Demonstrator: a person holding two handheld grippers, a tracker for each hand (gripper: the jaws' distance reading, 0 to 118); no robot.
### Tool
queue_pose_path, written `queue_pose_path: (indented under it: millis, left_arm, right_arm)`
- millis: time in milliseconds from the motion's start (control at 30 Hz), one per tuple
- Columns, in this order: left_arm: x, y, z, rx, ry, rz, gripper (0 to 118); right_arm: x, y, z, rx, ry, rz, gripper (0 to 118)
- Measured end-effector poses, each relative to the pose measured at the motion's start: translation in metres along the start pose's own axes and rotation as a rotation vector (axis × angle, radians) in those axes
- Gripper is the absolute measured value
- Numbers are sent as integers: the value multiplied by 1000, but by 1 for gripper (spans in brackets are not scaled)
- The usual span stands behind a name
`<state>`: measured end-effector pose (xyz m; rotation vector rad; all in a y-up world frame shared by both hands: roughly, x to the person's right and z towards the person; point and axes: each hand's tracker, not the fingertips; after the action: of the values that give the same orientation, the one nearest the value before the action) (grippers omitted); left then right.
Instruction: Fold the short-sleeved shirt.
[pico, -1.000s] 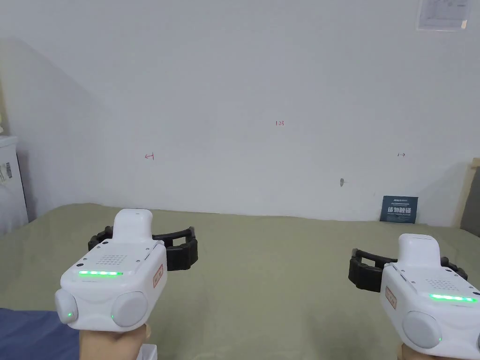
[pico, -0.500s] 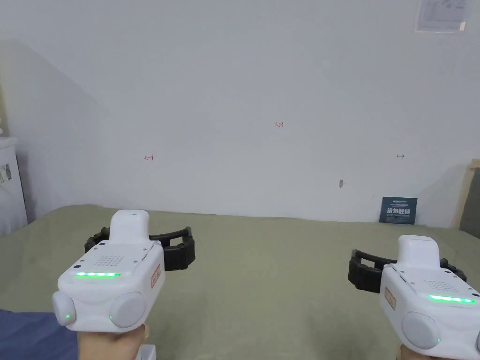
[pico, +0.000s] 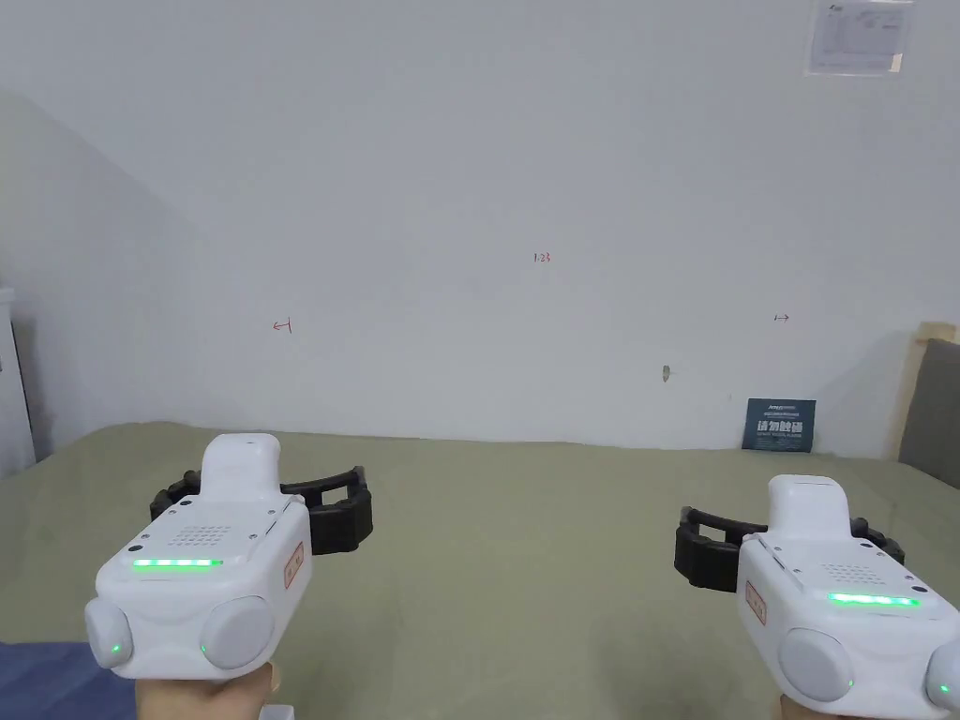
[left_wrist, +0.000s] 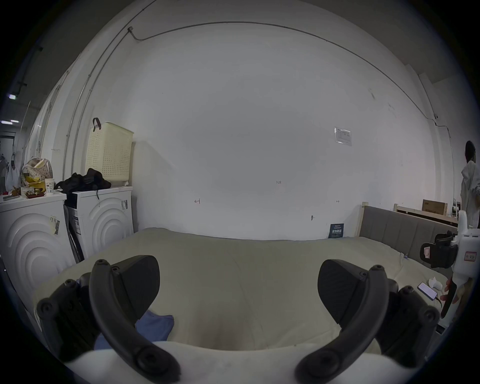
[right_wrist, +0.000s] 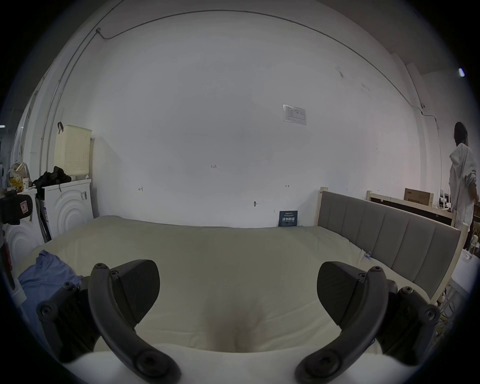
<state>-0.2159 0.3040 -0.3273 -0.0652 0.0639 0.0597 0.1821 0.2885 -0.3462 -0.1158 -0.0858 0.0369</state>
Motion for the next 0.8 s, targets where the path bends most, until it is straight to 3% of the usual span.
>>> queue_pose_path:
  millis: [800]
  left_arm:
    - [0, 8, 1, -7, -15, -18, 118]
  right_arm:
    - [-4, 7, 0, -6, 19, 14, 118]
